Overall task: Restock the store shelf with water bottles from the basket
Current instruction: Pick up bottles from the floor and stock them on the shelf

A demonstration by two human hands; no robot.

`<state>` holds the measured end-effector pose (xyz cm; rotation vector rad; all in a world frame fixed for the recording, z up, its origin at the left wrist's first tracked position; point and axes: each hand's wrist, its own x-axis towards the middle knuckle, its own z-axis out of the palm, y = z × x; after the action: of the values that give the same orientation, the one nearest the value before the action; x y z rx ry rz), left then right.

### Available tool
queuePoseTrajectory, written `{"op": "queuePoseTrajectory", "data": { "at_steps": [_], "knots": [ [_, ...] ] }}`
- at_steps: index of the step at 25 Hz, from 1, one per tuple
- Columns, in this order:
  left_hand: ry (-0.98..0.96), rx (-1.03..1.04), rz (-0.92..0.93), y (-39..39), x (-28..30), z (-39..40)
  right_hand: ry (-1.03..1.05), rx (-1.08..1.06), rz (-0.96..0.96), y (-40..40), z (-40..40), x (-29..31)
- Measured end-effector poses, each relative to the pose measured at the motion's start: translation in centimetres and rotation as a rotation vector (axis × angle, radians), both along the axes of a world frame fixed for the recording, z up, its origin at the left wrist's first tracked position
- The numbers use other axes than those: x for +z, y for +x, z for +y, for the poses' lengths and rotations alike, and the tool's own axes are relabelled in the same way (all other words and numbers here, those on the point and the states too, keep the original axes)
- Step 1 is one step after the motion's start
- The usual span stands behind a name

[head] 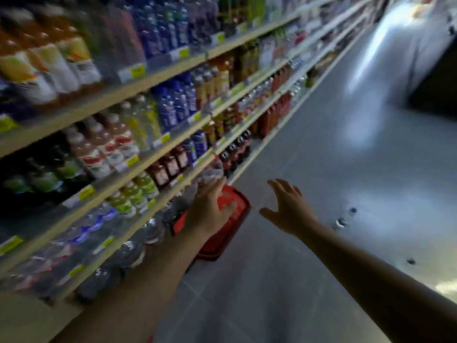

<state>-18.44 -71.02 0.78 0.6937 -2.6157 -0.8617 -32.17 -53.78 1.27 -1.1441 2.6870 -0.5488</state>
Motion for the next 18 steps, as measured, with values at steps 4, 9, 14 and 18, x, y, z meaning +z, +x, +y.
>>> {"op": "queuePoseTrajectory", "data": {
  "at_steps": [4,9,14,18],
  "knots": [
    [0.1,-0.139,-0.084,-10.1,-4.1,11.6,0.121,-0.192,-0.054,-7.0,14.2,-3.9],
    [0.109,-0.286,-0.188,-19.8,-7.4,22.1,0.204,-0.379,-0.175,-13.2,26.8,-7.4],
    [0.115,-0.428,-0.29,-30.4,-11.1,28.3,0.231,-0.553,-0.271,-20.1,34.4,-10.9],
    [0.151,-0.522,-0.358,-40.7,-15.0,30.6,0.234,-0.66,-0.316,-28.0,37.2,-13.8]
  ]
}}
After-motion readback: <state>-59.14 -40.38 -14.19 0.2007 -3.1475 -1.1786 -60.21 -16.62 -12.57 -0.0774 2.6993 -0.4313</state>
